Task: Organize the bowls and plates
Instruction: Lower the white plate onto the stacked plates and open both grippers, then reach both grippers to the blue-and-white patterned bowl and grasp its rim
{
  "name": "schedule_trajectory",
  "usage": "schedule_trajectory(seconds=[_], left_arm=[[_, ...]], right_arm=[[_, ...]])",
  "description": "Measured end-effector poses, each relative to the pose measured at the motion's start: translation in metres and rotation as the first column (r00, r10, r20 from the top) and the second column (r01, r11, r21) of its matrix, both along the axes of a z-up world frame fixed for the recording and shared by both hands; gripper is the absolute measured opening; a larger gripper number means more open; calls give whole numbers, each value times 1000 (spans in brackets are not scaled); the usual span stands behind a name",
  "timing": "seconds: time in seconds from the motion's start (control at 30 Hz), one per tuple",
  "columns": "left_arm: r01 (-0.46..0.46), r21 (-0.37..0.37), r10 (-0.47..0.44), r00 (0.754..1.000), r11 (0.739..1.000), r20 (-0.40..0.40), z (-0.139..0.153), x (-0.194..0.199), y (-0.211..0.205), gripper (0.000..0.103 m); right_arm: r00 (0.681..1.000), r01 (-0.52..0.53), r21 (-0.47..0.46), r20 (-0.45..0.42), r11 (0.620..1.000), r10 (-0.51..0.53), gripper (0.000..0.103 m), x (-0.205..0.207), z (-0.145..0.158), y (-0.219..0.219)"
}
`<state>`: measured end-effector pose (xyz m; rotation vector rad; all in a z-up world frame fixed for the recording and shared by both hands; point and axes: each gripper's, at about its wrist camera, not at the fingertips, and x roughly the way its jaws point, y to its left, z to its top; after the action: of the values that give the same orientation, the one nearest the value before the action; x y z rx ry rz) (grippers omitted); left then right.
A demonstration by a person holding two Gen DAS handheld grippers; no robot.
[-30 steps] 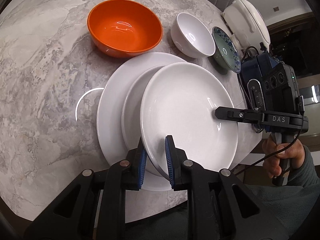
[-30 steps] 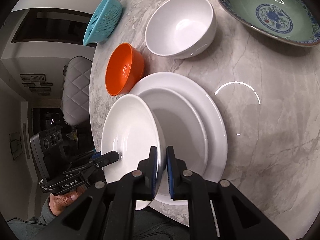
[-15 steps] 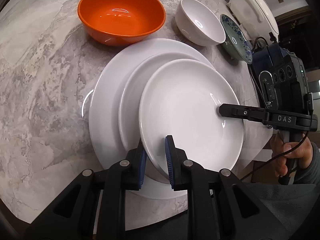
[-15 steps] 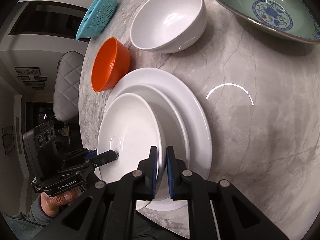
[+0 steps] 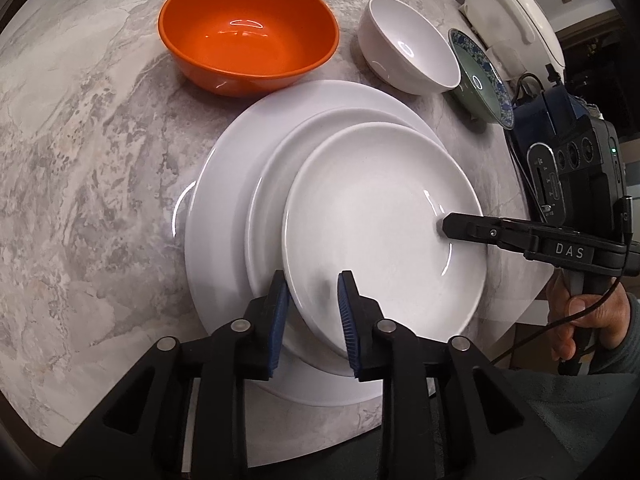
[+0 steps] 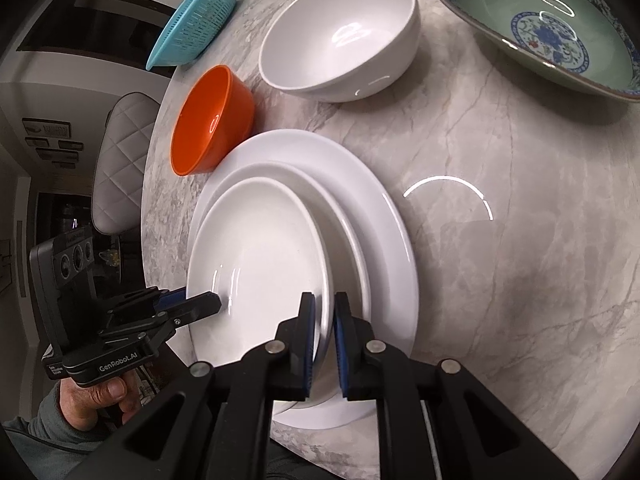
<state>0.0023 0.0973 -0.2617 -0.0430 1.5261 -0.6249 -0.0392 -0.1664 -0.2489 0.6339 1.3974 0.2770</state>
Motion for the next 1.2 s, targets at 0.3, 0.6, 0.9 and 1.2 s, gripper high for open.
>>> schedule_trajectory(seconds=[0.3,0.6,0.9,1.2], left_arm=[[37,-46,-36,999,998,19,10,-4,-12,74],[47,-44,-45,998,998,44,23,-3,-6,81],[33,-147,-16,993,989,118,92,48,-10,82],[369,-48,-347,904,928,248,139,162,-168,82]], right_arm=[[1000,12,-12,17,1000,-12,18,-3,5,2],[994,57,25,90,998,-59,38,-13,21,-4],[926,304,13,233,953,-298,48,-37,69,-67],[856,492,-135,254,860,-450,54,-24,78,-147]])
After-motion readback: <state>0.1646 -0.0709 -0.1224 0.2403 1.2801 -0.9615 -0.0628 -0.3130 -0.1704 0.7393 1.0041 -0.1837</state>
